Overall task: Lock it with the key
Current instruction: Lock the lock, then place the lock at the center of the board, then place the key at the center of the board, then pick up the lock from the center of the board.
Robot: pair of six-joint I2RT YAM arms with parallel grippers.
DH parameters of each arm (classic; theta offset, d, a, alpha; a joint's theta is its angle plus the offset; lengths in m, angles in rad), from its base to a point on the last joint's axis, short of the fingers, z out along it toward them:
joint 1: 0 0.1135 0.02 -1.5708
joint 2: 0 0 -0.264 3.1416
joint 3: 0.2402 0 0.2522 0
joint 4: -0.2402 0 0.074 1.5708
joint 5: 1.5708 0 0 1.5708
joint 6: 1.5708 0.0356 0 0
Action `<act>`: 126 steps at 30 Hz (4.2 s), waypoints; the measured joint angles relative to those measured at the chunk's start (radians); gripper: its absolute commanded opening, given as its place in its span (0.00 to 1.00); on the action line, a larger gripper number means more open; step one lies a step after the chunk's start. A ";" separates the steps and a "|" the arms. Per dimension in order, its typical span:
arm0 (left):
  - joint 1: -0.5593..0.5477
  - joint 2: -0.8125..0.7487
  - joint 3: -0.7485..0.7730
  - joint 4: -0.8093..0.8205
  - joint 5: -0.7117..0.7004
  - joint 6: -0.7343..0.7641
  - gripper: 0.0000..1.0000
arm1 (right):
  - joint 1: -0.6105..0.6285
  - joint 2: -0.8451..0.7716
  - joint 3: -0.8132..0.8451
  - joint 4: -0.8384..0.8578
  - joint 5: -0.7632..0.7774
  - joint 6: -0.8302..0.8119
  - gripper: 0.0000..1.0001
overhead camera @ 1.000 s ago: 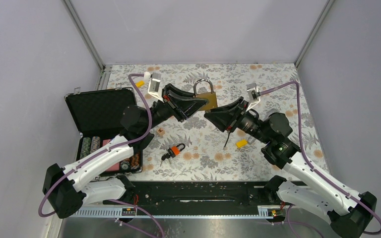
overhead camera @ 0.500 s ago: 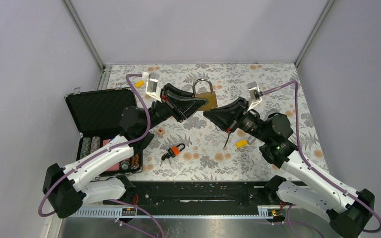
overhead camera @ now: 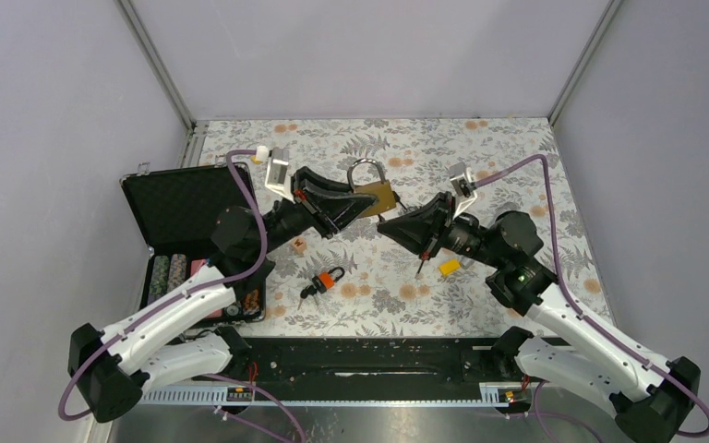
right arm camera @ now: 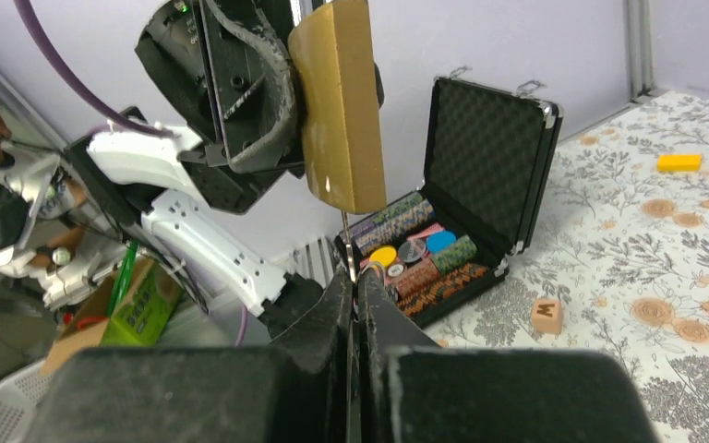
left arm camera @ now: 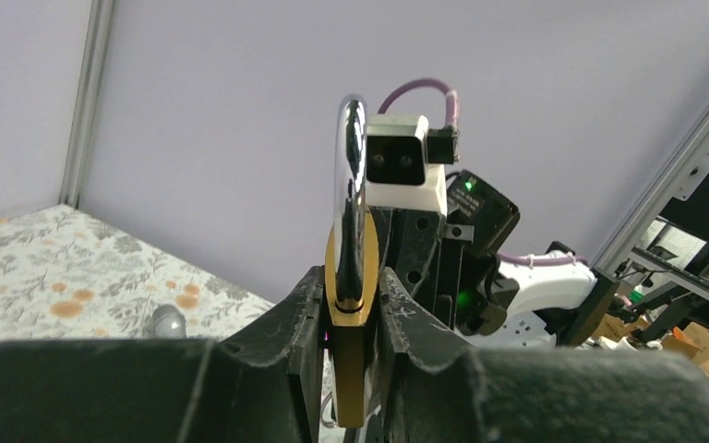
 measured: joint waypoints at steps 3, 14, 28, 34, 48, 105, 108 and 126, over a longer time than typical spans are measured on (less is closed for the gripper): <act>0.001 -0.053 -0.038 -0.032 -0.019 0.022 0.00 | 0.000 0.005 0.000 -0.028 -0.051 -0.036 0.00; 0.023 -0.103 -0.085 -0.153 -0.091 0.040 0.00 | -0.007 0.076 0.000 -0.061 -0.084 -0.062 0.00; 0.088 -0.060 -0.159 0.061 -0.145 -0.024 0.00 | -0.020 0.257 0.000 0.184 -0.143 0.148 0.00; 0.135 0.030 -0.159 0.249 -0.266 -0.054 0.00 | -0.005 0.366 -0.021 0.299 -0.207 0.298 0.00; 0.192 0.005 -0.093 -0.202 -0.436 0.066 0.00 | -0.005 0.299 0.029 -0.121 0.142 0.110 0.00; 0.488 0.293 -0.006 -0.634 -0.202 0.020 0.99 | -0.061 0.903 0.454 -0.682 0.642 0.066 0.64; 0.481 0.251 -0.011 -0.664 -0.202 0.028 0.99 | -0.061 0.904 0.451 -0.735 0.740 0.013 0.57; 0.478 0.169 -0.018 -0.701 -0.194 0.032 0.99 | -0.127 1.079 0.462 -0.734 0.839 -0.166 0.43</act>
